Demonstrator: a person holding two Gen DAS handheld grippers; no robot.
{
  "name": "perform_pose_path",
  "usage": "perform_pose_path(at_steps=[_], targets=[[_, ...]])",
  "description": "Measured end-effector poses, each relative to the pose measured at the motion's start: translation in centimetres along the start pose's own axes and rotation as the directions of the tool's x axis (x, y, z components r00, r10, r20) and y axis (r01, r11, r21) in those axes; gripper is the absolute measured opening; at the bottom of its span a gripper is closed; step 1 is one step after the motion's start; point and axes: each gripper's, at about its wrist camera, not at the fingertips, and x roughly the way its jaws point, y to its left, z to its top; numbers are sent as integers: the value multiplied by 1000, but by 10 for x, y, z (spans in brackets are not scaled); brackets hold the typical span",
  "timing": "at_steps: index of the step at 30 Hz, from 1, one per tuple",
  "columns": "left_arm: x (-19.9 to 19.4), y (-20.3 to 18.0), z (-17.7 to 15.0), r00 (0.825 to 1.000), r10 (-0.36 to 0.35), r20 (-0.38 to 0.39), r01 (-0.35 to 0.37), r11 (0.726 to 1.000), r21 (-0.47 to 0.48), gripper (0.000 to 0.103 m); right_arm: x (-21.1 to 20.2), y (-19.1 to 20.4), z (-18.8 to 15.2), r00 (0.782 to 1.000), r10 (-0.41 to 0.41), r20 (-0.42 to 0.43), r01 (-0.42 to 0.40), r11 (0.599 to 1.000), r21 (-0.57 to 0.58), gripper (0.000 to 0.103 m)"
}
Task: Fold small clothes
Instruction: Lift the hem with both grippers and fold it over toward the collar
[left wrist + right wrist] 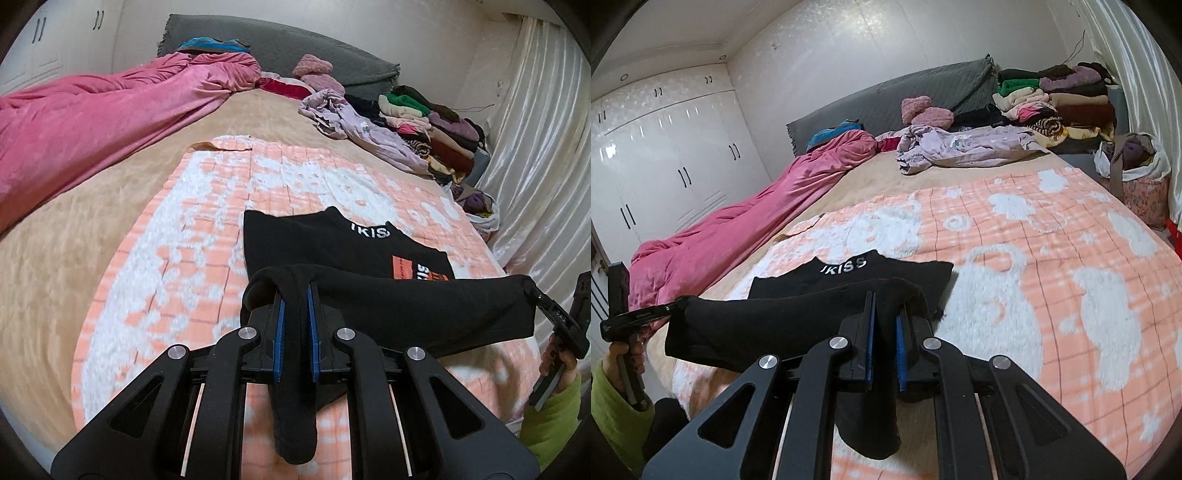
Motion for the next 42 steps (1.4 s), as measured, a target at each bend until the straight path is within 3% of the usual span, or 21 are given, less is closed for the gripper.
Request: perform_pose_path(at_steps=[24,42], targets=[[63,3,21,998,54,-23,-53,997,64,4,64,-11,9,992,-117,-56,115,993,-35,8],[103,11,28,996,58,-66,-53,996,72,5,104,-25,-3,967,-206,-150,207,978,-11,9]])
